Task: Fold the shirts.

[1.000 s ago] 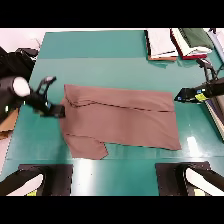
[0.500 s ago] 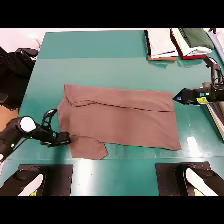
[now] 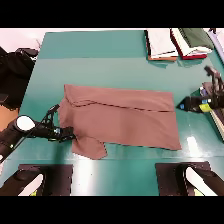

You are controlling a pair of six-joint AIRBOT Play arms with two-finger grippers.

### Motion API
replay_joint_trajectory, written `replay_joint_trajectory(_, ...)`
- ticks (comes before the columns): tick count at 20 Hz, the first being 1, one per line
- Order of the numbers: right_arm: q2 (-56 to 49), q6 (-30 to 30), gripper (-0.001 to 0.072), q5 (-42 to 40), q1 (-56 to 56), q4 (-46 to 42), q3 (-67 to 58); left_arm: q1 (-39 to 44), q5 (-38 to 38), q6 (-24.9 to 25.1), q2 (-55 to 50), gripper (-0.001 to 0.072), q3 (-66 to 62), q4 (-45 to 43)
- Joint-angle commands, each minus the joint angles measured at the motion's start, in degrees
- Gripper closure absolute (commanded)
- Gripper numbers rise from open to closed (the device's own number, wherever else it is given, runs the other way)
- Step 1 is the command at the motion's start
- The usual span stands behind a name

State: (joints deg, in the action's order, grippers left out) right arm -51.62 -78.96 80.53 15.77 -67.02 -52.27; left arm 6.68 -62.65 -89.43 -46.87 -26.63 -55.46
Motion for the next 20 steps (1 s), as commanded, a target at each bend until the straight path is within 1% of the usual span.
replay_joint_trajectory(1, 1.01, 0.11, 0.0257, 6.71, 7.98, -8.46, 8.96, -0.04, -2.97, 2.82, 0.04, 0.0683, -4.59, 0.17)
replay_joint_trajectory(3, 1.73, 0.17, 0.0104, 6.95, 14.97, -11.17, 16.09, -0.04, -2.93, 3.06, 0.04, 0.0683, -5.99, 0.11)
replay_joint_trajectory(5, 0.79, 0.17, 0.0112, 6.69, 20.65, -10.25, 21.53, -0.04, -2.4, 4.11, 0.04, 0.0683, -6.16, 0.11)
replay_joint_trajectory(7, -1.55, 1.01, 0.0121, 6.08, 22.14, -7.74, 25.22, -0.04, -2.4, 4.42, 0.04, 0.0682, -6.16, -0.02)
replay_joint_trajectory(9, -4.61, 1.22, 0.019, 3.78, 20.55, -4.2, 26.8, -0.04, -2.34, 4.42, 0.04, 0.0682, -6.16, -0.04)
replay_joint_trajectory(11, -7.26, 1.49, 0.0235, 1.33, 16.92, -1.6, 26.93, -0.04, -2.64, 4.42, 0.04, 0.0682, -6.16, -0.04)
replay_joint_trajectory(12, -8.17, 1.49, 0.0331, 0.44, 14.82, -1.49, 26.82, -0.04, -3.17, 4.44, 0.04, 0.0682, -6.16, -0.46)
replay_joint_trajectory(13, -8.68, 1.66, 0.0451, 0.0, 12.74, -1.57, 26.64, -0.04, -4.46, 4.42, 0.04, 0.0683, -6.21, -1.46)
replay_joint_trajectory(14, -8.72, 2.75, 0.061, 0.07, 10.71, -1.7, 26.16, -0.04, -6.16, 4.44, 0.04, 0.0683, -6.43, -1.88)
replay_joint_trajectory(15, -7.85, 3.48, 0.0691, 0.26, 8.74, -2.14, 25.35, -0.04, -8.07, 4.7, 0.04, 0.0683, -7.1, -2.32)
replay_joint_trajectory(17, -4.15, 3.43, 0.0691, 0.66, 5.86, -2.16, 23.32, -0.04, -10.91, 4.0, 2.08, 0.0684, -8.11, -6.08)
replay_joint_trajectory(18, -1.79, 3.43, 0.0691, 1.51, 5.18, -2.25, 22.34, -0.04, -12.37, 2.51, 4.72, 0.0684, -8.11, -8.83)
replay_joint_trajectory(20, 3.08, 3.34, 0.0691, 6.1, 4.9, -3.52, 20.37, -0.04, -17.16, -0.39, 10.45, 0.0683, -8.11, -12.87)
